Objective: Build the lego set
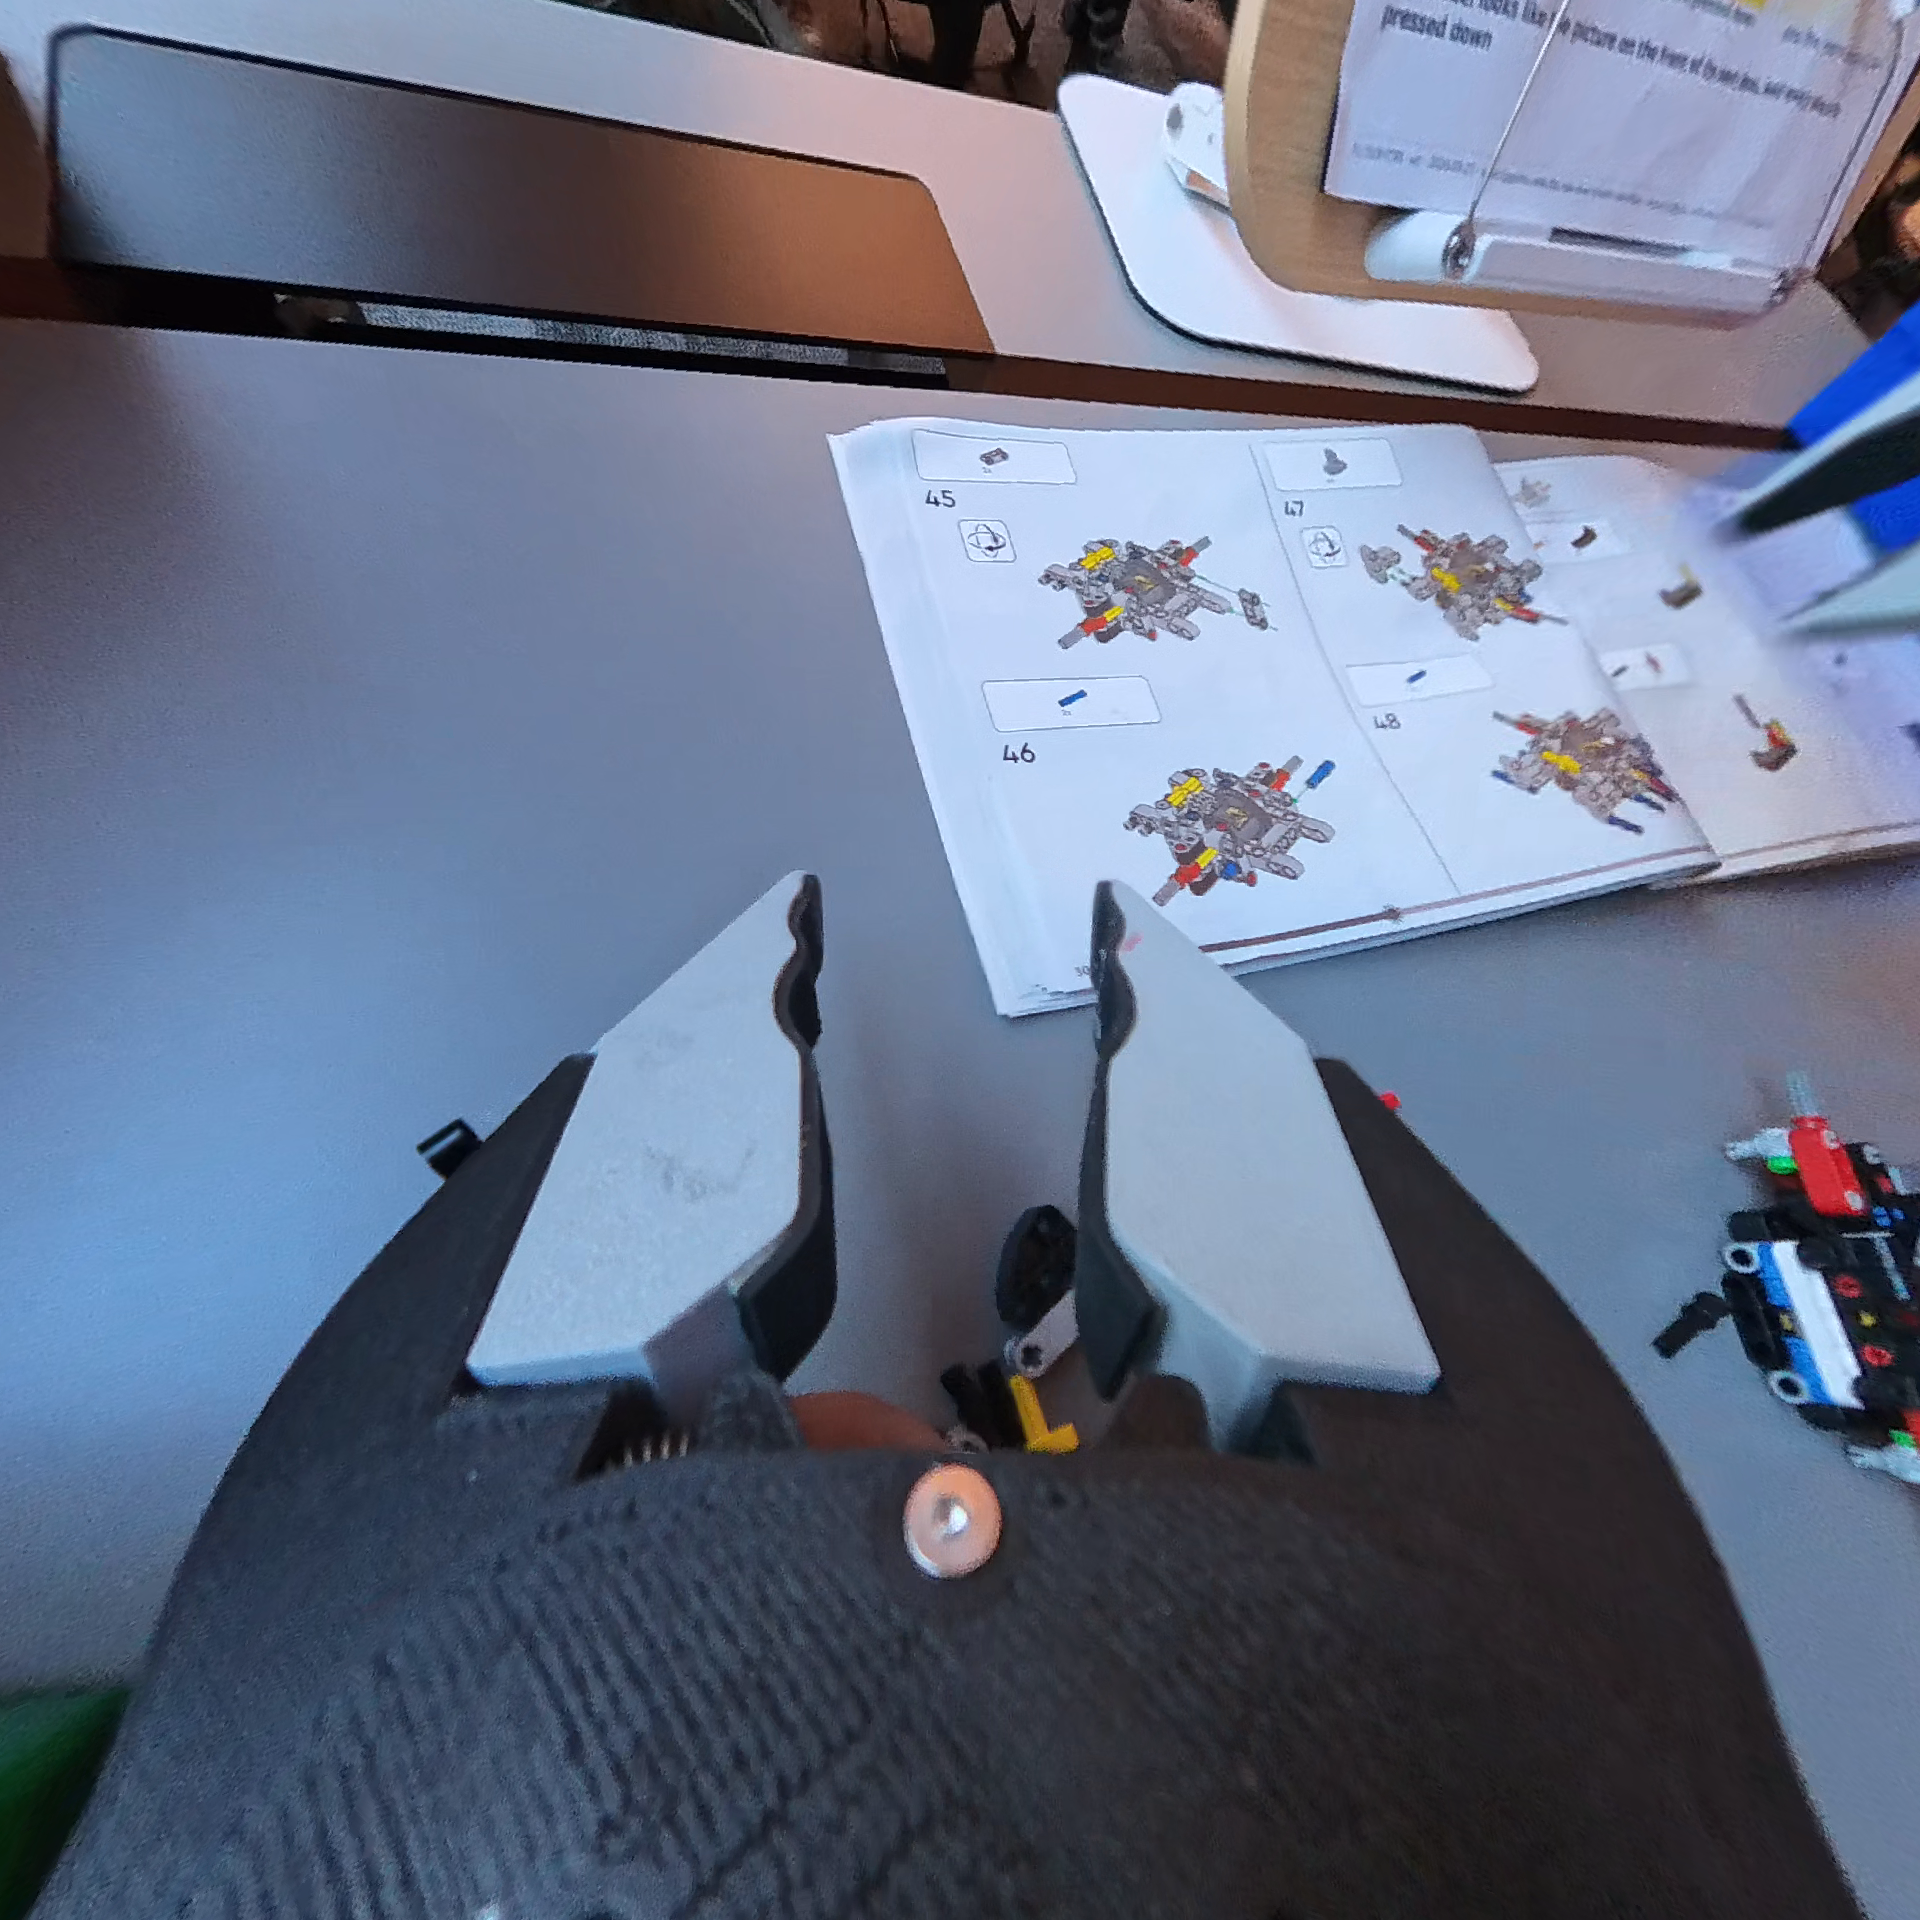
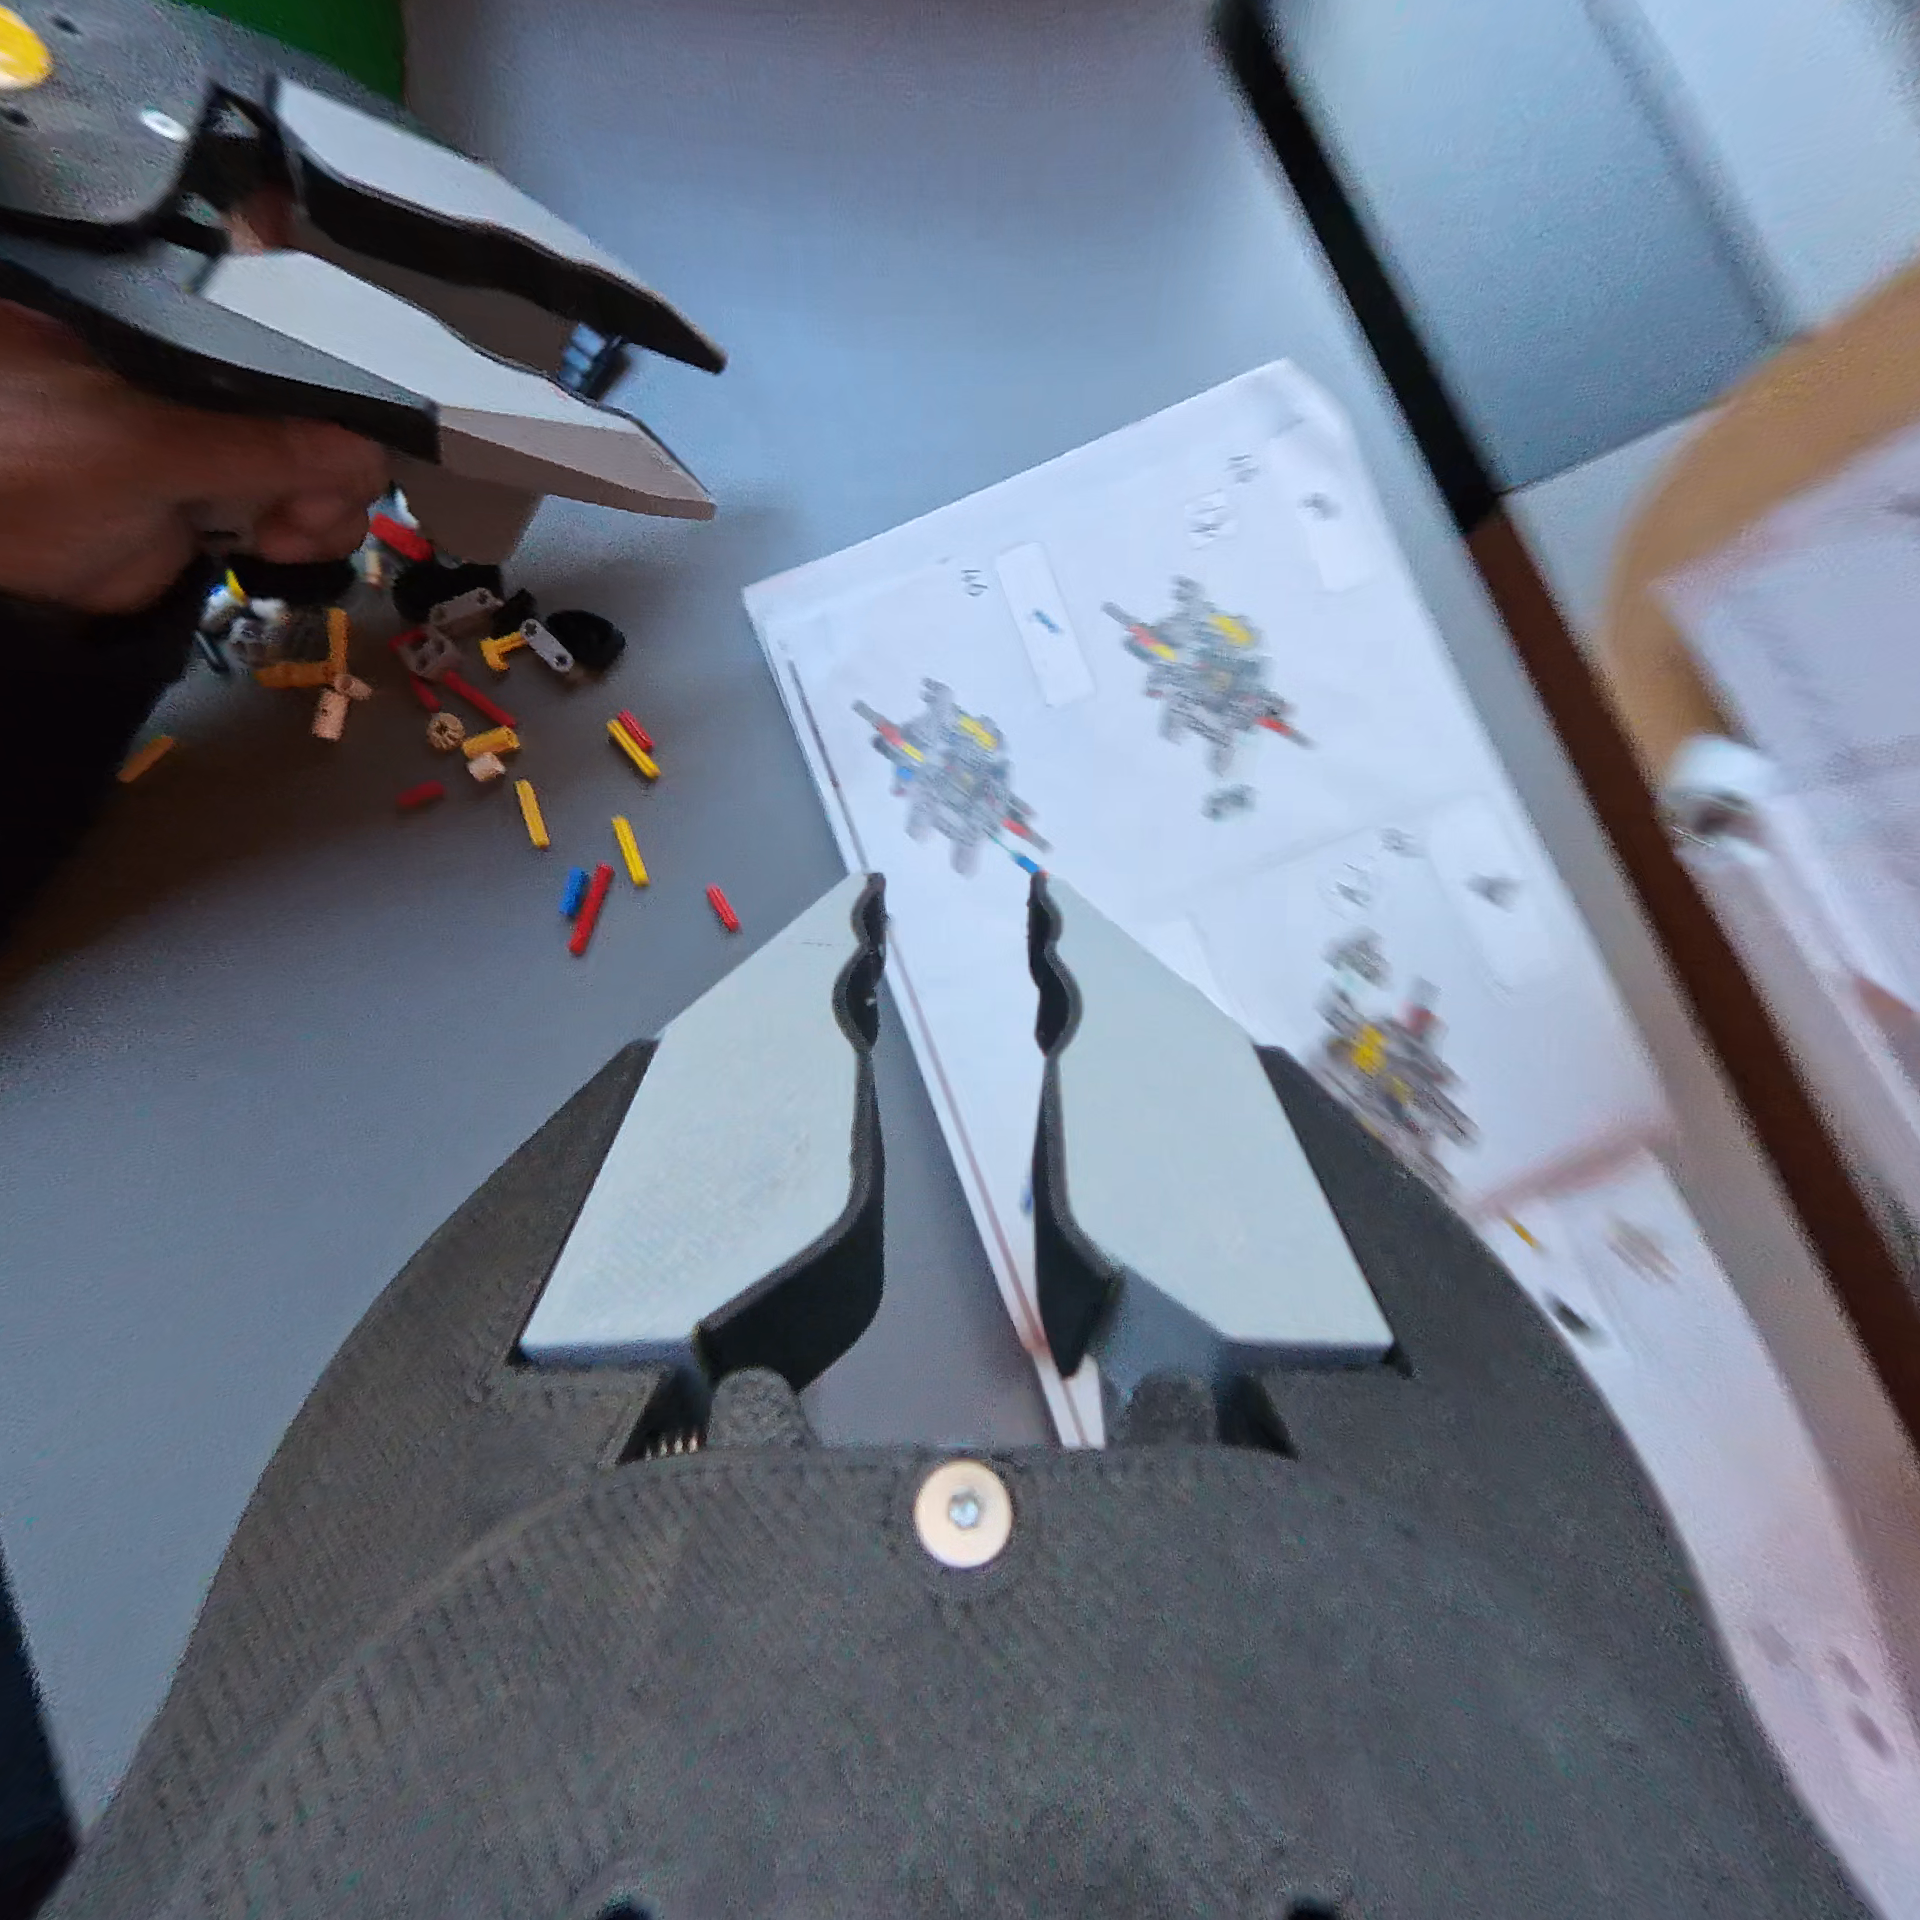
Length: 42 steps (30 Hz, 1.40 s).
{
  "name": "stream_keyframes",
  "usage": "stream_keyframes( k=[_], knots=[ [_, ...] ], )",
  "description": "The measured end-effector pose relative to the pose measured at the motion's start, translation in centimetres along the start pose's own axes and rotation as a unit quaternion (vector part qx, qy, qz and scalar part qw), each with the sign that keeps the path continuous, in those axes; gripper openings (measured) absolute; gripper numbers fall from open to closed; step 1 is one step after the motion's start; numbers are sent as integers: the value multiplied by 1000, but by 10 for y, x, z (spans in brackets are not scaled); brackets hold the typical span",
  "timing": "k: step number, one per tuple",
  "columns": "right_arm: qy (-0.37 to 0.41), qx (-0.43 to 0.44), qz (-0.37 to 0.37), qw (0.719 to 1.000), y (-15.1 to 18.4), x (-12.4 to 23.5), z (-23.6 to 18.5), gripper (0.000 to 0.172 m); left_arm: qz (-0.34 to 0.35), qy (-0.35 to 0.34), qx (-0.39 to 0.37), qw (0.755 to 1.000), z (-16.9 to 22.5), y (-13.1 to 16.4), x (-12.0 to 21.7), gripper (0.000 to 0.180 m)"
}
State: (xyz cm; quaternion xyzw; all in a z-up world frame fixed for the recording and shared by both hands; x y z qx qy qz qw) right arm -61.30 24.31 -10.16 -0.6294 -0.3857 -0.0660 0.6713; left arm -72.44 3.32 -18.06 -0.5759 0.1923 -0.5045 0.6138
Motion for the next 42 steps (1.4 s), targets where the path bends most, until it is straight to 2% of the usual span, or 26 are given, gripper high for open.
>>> stream_keyframes(
  k=[3, 5, 7, 11, 14, 18, 25, 28, 31, 32, 36, 39, 42],
  knots=[
    [79, 31, 70, 994, 17, 82, 5, 31, -10, 3, -31, 999, 9, 3, -5, 52],
    [125, 41, 121, 984, 40, 135, 5, 41, -17, 23, -32, 999, 20, 6, -10, 55],
    [162, 36, 166, 972, 70, 180, 4, 43, -25, 53, -38, 998, 37, 10, -16, 58],
    [194, -9, 219, 956, 137, 237, -1, 45, -61, 42, -127, 989, 58, 24, -38, 72],
    [208, -28, 232, 950, 177, 258, -1, 46, -96, 45, -133, 985, 67, 31, -54, 76],
    [212, -31, 227, 950, 209, 268, 4, 45, -118, 35, -149, 981, 72, 31, -64, 78],
    [177, -42, 260, 948, 232, 255, 18, 43, -126, 22, -164, 978, 74, 29, -76, 80],
    [162, -49, 267, 949, 240, 247, 24, 42, -125, 32, -167, 977, 80, 29, -77, 62],
    [146, -54, 268, 951, 244, 244, 26, 42, -113, 53, -177, 976, 93, 33, -79, 23],
    [142, -53, 268, 951, 244, 244, 26, 42, -105, 68, -189, 974, 100, 37, -79, 4],
    [127, -55, 272, 952, 244, 242, 25, 42, -104, 35, -250, 962, 112, 39, -81, 0],
    [91, -48, 272, 957, 229, 233, 21, 47, -130, 104, -163, 972, 120, 40, -82, 0],
    [55, -8, 237, 970, 191, 209, 15, 55, -131, 108, -165, 972, 123, 40, -84, 0]
  ],
)
Point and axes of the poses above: each gripper's, where its closed fingertips meet, x back along the fingers, y out of its underside, z = x × y across the jaws, the point moved 8 cm from there along x, back along the fingers, and after that the axes turned 15 degrees about z, right-handed, at the moved point
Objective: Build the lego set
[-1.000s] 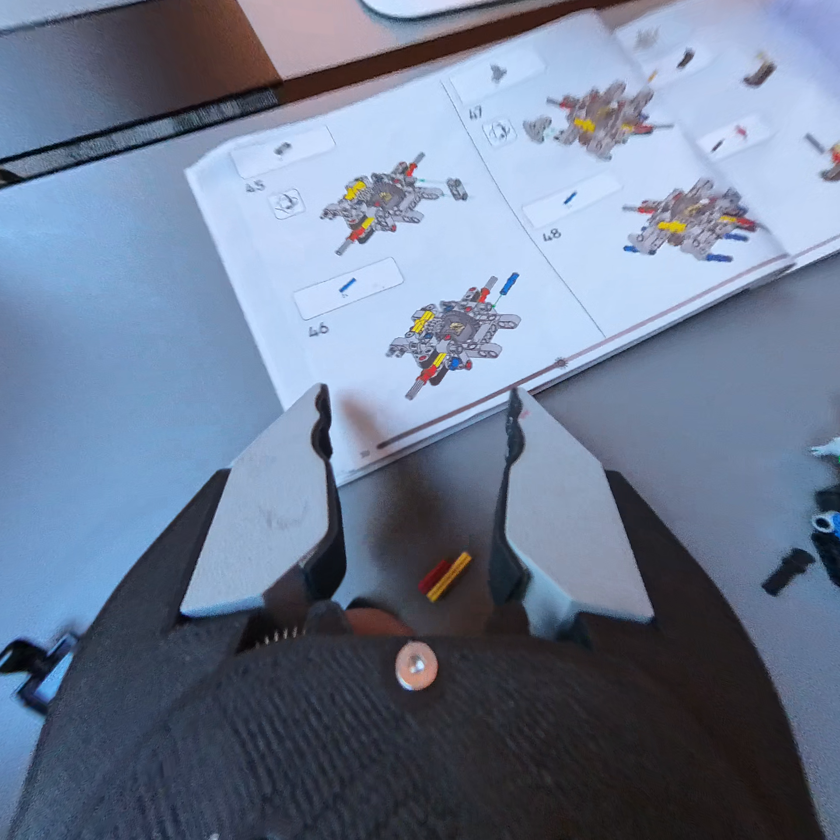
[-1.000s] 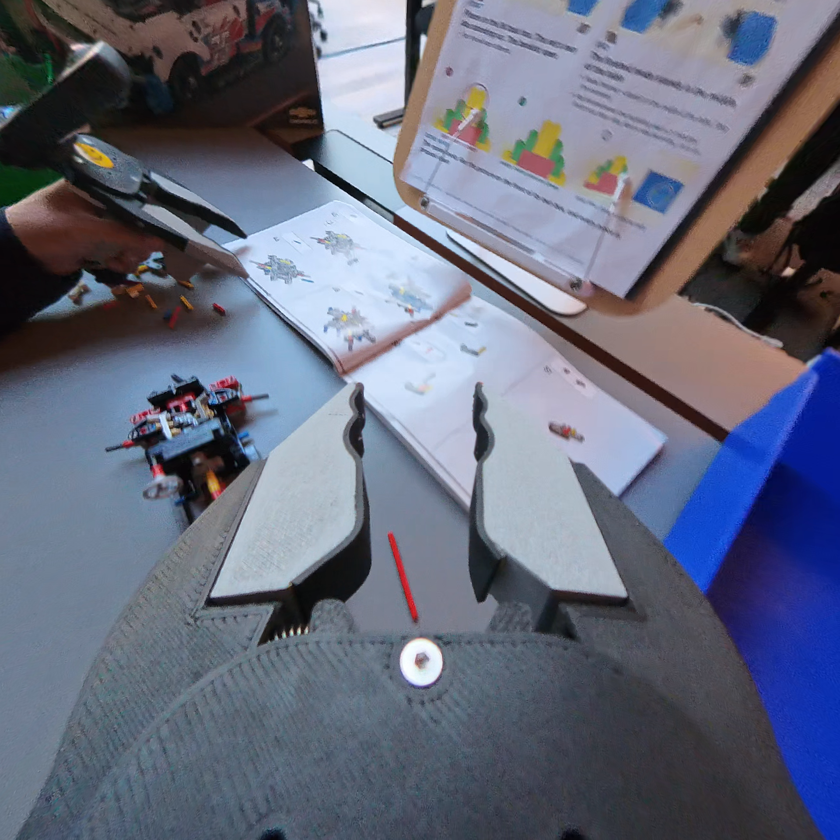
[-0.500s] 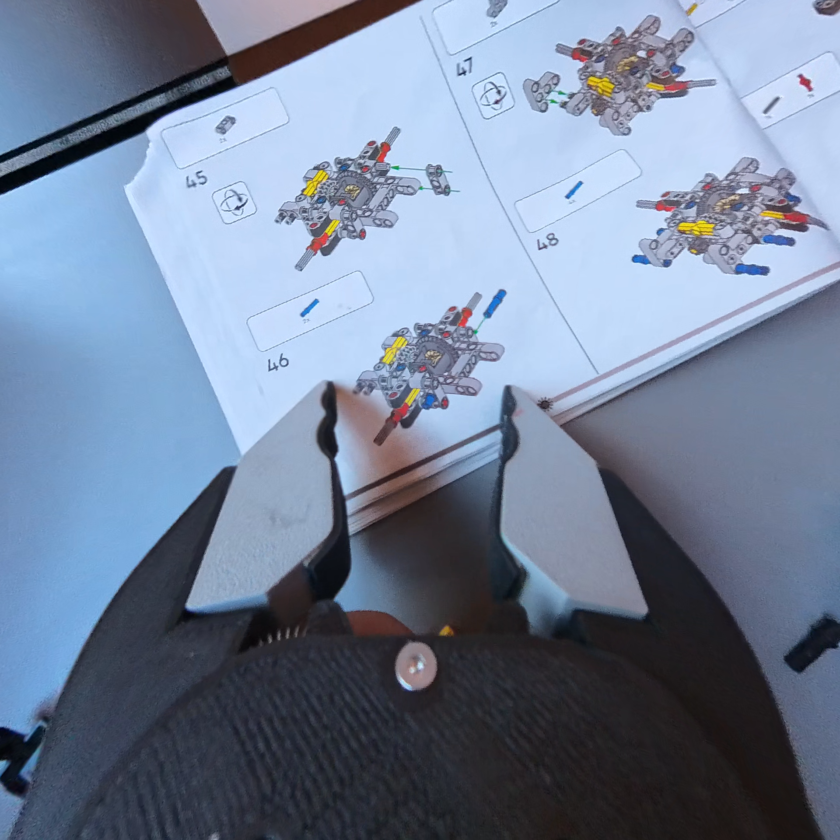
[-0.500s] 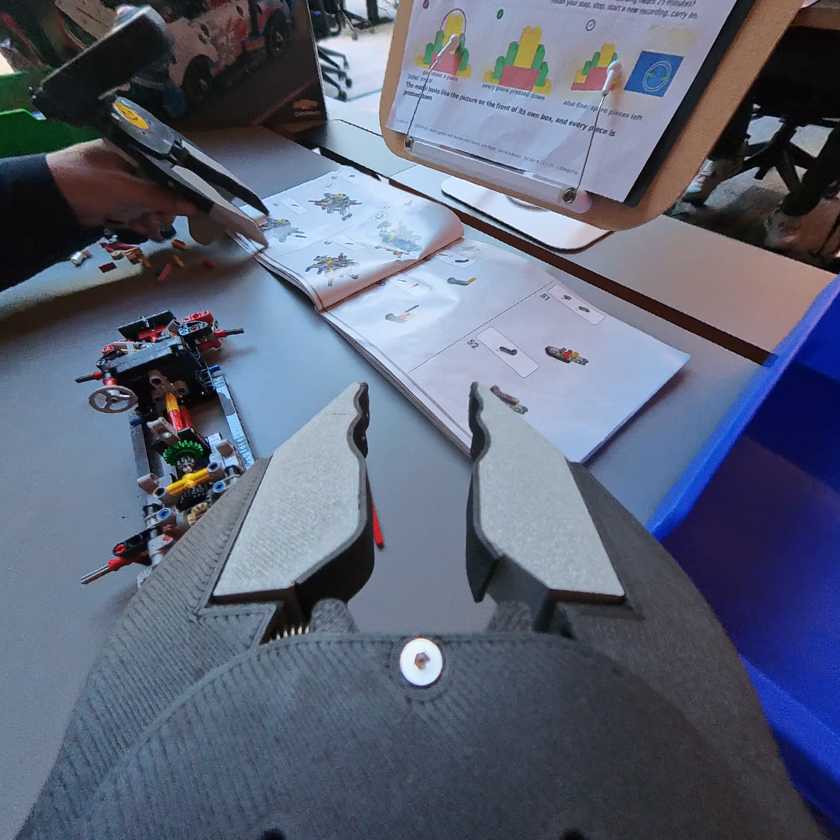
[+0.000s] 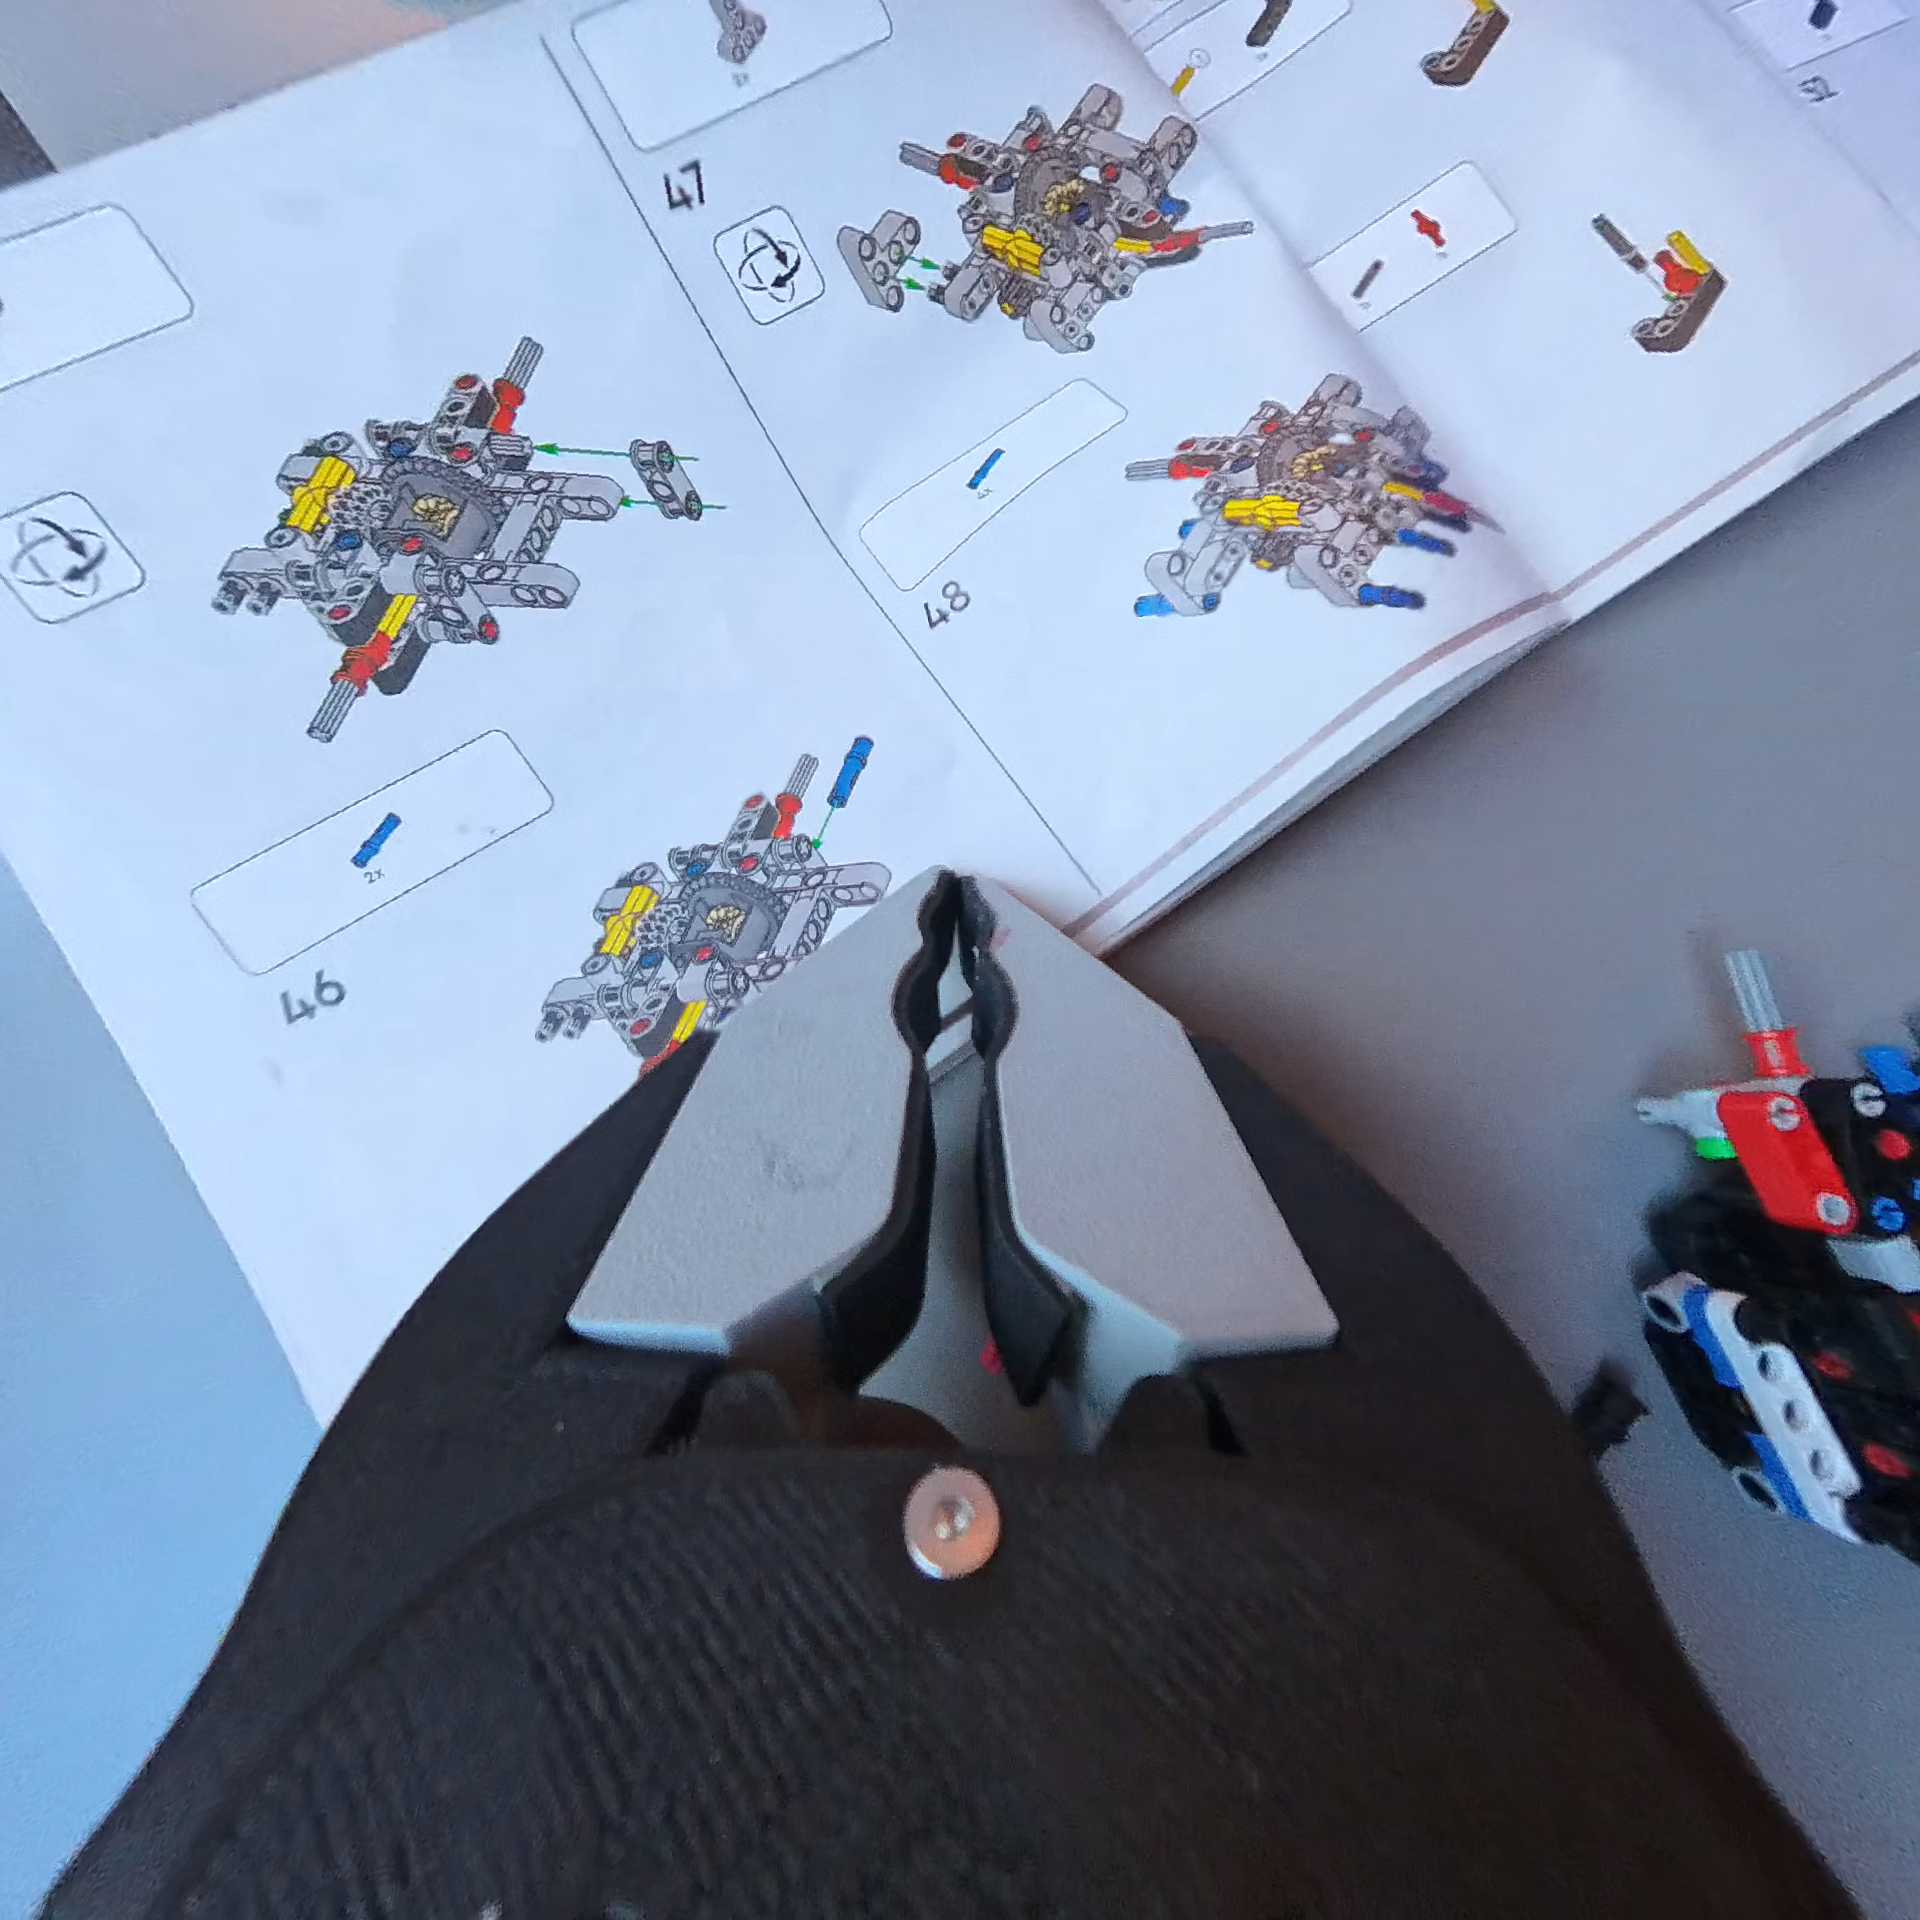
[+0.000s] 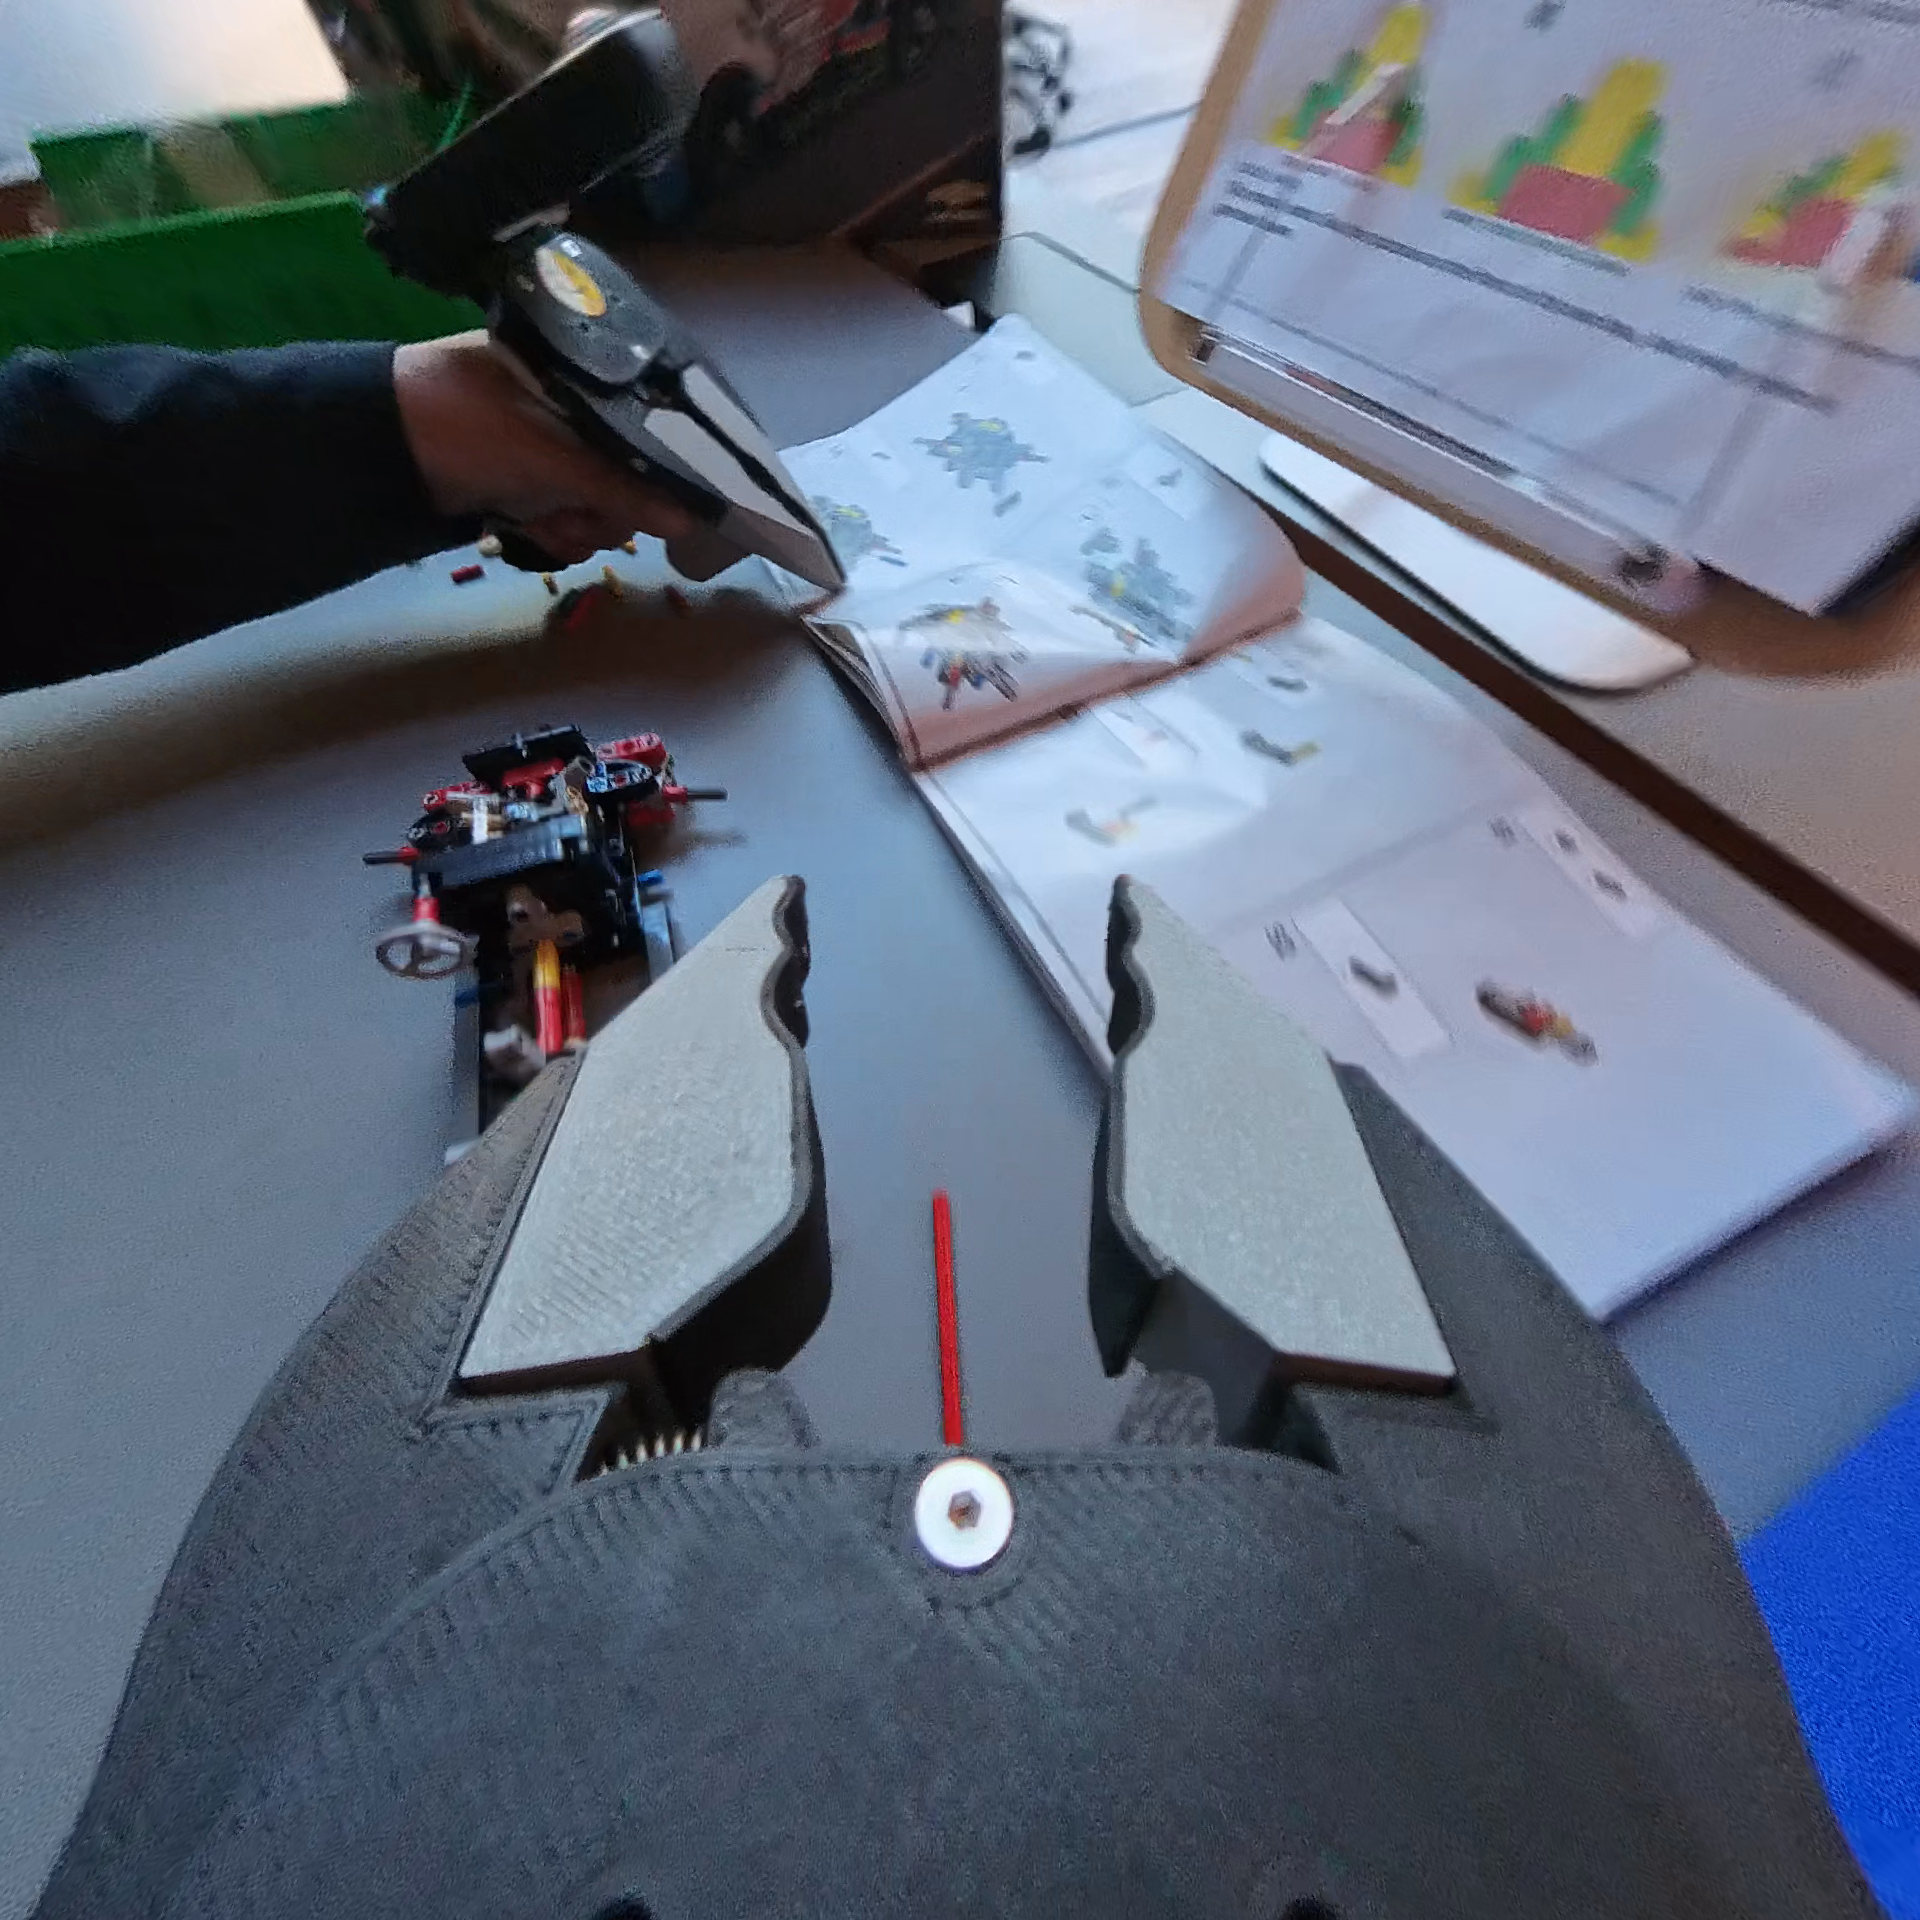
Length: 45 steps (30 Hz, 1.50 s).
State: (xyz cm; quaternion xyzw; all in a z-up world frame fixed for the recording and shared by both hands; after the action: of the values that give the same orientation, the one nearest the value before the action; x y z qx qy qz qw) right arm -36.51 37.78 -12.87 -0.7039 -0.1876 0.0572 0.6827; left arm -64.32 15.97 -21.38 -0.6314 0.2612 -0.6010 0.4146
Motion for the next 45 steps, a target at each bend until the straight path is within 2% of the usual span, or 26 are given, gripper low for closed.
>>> stream_keyframes(
  k=[4, 8, 10, 13, 19, 20, 22, 24, 25, 29, 30, 31, 34, 38, 43, 45],
  knots=[
    [-46, 30, -75, 996, -23, -89, -6, 56, 11, 10, 2, 1000, 10, -5, -12, 0],
    [-87, 30, -177, 980, -13, -177, -14, 58, 15, 45, 41, 998, 16, -9, -21, 0],
    [-73, 84, -221, 969, -3, -200, -15, 54, 17, 51, 51, 997, 15, -9, -22, 0],
    [-57, 159, -265, 949, 9, -211, -19, 48, 21, 55, 47, 997, 14, -8, -21, 0],
    [-32, 260, -301, 917, 24, -213, -23, 30, 20, 69, 46, 996, 12, -8, -21, 0],
    [-35, 263, -302, 916, 25, -214, -23, 28, 20, 71, 49, 996, 12, -8, -22, 0],
    [-34, 260, -294, 919, 23, -213, -26, 12, 16, 71, 49, 996, 12, -9, -21, 0],
    [-2, 263, -276, 924, 15, -206, -24, 0, 12, 81, 69, 994, 11, -13, -12, 0],
    [19, 261, -261, 929, 10, -199, -20, 0, 30, 82, 87, 992, 8, -21, -2, 0],
    [65, 152, -203, 965, 2, -162, -3, 0, 160, 37, 86, 983, -18, -61, 66, 2],
    [73, 113, -190, 973, 3, -153, 2, 0, 180, 14, 81, 980, -25, -67, 82, 30],
    [79, 75, -178, 978, 5, -144, 7, 0, 187, -3, 77, 979, -31, -71, 94, 40],
    [79, -36, -140, 986, 14, -120, 18, 0, 173, -24, 78, 981, -43, -68, 109, 49],
    [72, -120, -127, 982, 30, -95, 27, 0, 140, 13, 106, 984, -35, -52, 89, 49],
    [74, -165, -117, 976, 35, -64, 31, 0, 48, 19, 63, 997, -20, -33, 36, 51],
    [84, -172, -110, 975, 32, -45, 33, 0, 6, 14, 42, 999, -18, -23, 20, 57]
  ],
)
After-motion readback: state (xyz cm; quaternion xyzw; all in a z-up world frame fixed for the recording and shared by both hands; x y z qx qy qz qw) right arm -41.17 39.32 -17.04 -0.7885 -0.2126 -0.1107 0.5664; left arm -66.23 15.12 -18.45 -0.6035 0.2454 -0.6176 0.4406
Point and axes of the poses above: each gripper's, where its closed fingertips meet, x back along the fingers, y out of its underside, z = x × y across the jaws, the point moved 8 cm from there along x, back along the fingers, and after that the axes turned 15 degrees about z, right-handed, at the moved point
